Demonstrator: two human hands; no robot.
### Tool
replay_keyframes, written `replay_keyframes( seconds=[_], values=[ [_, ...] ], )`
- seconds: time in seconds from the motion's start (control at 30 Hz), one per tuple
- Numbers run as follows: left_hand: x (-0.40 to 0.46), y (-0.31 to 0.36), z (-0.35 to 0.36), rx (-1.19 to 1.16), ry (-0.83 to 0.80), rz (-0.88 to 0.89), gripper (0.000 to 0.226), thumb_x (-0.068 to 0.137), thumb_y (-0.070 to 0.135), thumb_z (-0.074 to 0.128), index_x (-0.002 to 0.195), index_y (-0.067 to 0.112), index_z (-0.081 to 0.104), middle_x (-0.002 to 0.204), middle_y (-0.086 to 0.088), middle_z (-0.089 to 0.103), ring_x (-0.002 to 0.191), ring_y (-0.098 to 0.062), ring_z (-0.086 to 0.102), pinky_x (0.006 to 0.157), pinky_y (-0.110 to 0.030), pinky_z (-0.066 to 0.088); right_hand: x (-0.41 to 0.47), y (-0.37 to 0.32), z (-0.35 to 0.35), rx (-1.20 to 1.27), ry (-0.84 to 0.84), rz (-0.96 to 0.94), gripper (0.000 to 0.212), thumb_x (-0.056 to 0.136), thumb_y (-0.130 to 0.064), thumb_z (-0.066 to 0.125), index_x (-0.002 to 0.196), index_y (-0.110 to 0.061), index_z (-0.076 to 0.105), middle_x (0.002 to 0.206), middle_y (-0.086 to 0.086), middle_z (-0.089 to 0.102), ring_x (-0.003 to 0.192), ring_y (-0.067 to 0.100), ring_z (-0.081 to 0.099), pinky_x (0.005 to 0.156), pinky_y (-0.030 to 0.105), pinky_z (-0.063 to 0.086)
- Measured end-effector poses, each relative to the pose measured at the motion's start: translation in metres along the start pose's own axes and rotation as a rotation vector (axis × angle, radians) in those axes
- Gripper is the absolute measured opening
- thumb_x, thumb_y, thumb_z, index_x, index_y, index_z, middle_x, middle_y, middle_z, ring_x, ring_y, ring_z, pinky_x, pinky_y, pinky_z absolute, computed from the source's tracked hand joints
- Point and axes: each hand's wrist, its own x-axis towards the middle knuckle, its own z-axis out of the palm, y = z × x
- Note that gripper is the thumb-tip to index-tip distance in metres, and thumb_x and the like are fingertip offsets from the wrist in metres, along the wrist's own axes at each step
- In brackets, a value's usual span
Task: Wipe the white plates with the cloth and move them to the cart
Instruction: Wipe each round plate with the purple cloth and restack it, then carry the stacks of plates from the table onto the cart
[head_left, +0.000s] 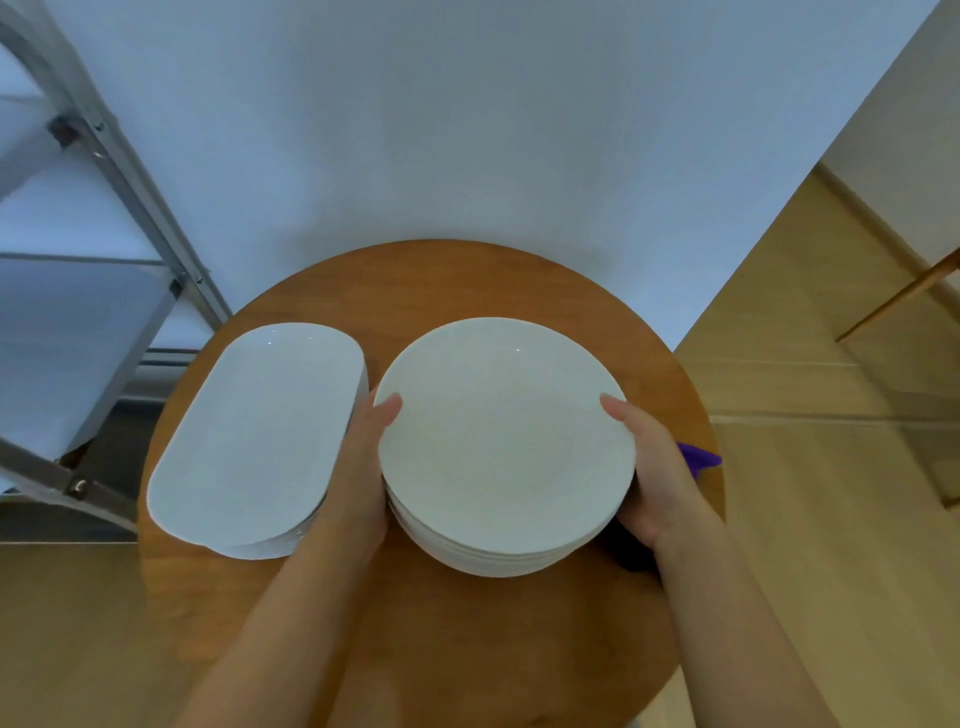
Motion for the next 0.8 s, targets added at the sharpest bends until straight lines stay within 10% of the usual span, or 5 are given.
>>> replay_keyframes(
  seconds=[0.17, 0.53, 0.8],
  values=[
    [0.000, -0.014, -0.003, 0.016, -0.002, 0.083, 0.021, 0.085, 0.054, 0.051, 0.080, 0.050, 0.071, 0.085, 0.015, 0.074, 0.080, -0.010, 0.071, 0.068, -0.037, 0.051, 0.013, 0.002, -0.002, 0.007, 0.010, -0.025, 0.048, 0.097, -0.051, 0.034, 0.095, -0.027, 0.075, 0.101, 0.003, 0.074, 0.092, 0.022, 0.071, 0.075, 0.038, 0.053],
    [-0.001, -0.005, -0.008, -0.007, -0.075, -0.037, 0.027, 0.081, 0.036, 0.048, 0.076, 0.047, 0.073, 0.079, 0.015, 0.073, 0.073, -0.007, 0.071, 0.051, -0.020, 0.053, 0.012, 0.012, -0.012, 0.083, 0.087, 0.019, 0.053, 0.098, -0.028, 0.038, 0.058, -0.030, 0.073, 0.065, -0.009, 0.071, 0.057, 0.008, 0.067, 0.047, 0.022, 0.051],
    [-0.003, 0.036, -0.004, 0.018, -0.137, -0.358, 0.023, 0.087, 0.032, 0.054, 0.079, 0.029, 0.076, 0.081, 0.006, 0.075, 0.080, -0.016, 0.071, 0.061, -0.032, 0.054, 0.011, -0.029, -0.003, 0.015, 0.000, 0.301, 0.032, 0.090, -0.044, 0.049, 0.093, -0.029, 0.077, 0.102, 0.002, 0.074, 0.090, 0.021, 0.071, 0.064, 0.032, 0.056]
  ],
)
